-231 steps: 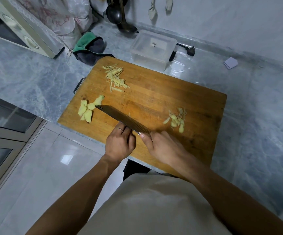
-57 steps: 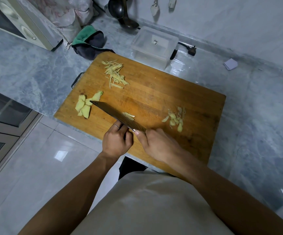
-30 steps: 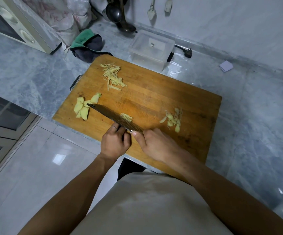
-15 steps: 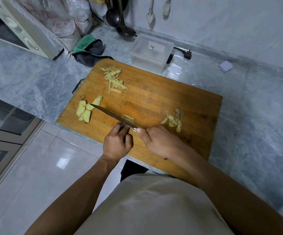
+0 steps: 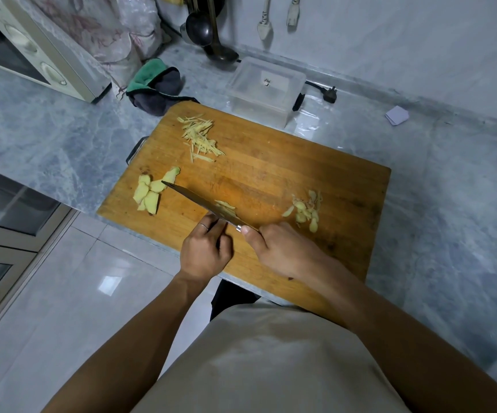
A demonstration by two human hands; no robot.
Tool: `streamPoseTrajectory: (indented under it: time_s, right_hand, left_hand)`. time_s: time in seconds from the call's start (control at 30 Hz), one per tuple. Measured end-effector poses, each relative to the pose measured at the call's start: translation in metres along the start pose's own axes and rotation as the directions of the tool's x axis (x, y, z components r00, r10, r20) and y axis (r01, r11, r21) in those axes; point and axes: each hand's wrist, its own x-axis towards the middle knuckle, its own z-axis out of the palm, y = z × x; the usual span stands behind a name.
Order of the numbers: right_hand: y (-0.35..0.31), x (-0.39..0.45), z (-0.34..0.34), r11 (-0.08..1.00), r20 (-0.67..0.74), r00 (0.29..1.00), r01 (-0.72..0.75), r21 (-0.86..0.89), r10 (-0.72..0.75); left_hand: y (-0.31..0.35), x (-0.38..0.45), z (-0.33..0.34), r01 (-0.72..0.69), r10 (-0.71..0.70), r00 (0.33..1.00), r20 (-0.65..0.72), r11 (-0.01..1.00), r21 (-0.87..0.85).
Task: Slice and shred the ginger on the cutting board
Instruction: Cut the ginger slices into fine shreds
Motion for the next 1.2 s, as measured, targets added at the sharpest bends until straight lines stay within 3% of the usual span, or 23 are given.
streamPoseTrajectory:
  time_s: [0.8, 1.2]
  right_hand:
    - [0.000, -0.005, -0.007, 1.000, 0.030, 0.999, -0.011, -0.025, 0.011]
    - [-0.011, -0.003, 0.002, 0.998, 0.021, 0.998, -0.057, -0.026, 0.057]
  left_hand:
    - [-0.001, -0.001, 0.001, -0.012, 0.012, 1.000, 0.007, 1.000, -0.009]
    - [0.003, 0.000, 0.000, -0.022, 0.021, 0.998, -0.059, 1.000, -0.014]
